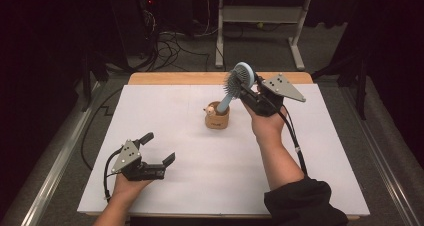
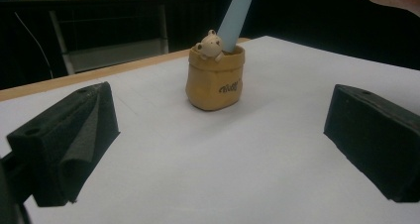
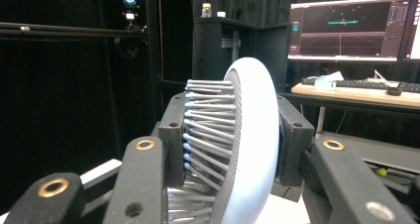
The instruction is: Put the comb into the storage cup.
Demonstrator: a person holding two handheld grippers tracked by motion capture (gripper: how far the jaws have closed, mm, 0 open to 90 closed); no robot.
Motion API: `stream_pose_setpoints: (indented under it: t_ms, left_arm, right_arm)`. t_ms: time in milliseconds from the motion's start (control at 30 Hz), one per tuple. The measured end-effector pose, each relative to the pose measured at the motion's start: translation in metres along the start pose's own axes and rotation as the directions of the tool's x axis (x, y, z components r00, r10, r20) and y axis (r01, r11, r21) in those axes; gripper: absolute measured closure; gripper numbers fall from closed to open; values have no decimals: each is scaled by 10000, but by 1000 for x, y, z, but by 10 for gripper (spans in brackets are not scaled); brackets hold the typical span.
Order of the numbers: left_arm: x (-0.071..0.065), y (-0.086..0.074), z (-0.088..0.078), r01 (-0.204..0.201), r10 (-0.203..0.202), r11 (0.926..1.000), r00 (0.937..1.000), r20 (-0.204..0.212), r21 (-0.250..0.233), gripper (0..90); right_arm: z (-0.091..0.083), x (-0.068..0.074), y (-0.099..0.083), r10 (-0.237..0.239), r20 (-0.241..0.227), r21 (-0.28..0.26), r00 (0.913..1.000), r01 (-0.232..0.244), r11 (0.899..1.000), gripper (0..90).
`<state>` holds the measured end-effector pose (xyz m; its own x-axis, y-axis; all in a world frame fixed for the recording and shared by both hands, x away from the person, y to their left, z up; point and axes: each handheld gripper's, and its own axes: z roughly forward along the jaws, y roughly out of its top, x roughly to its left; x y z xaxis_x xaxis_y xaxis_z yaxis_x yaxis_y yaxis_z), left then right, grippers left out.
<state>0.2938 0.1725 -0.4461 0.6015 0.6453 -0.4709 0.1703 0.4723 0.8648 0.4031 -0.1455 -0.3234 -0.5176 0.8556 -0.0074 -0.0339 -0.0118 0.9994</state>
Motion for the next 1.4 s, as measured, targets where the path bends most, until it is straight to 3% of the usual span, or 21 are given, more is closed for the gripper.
stream_pose_setpoints:
  t_ms: [700, 1400]
  left_arm:
    - [1, 1, -1, 74, -74, 9999, 10000, -23, -85, 13]
    - [1, 1, -1, 111, -111, 9999, 9999, -5, -42, 14]
  right_arm:
    - [25, 2, -25, 132, 113, 569, 9998, -138, 9983, 591]
    - [36, 4, -39, 342, 92, 783, 9994, -348, 9963, 589]
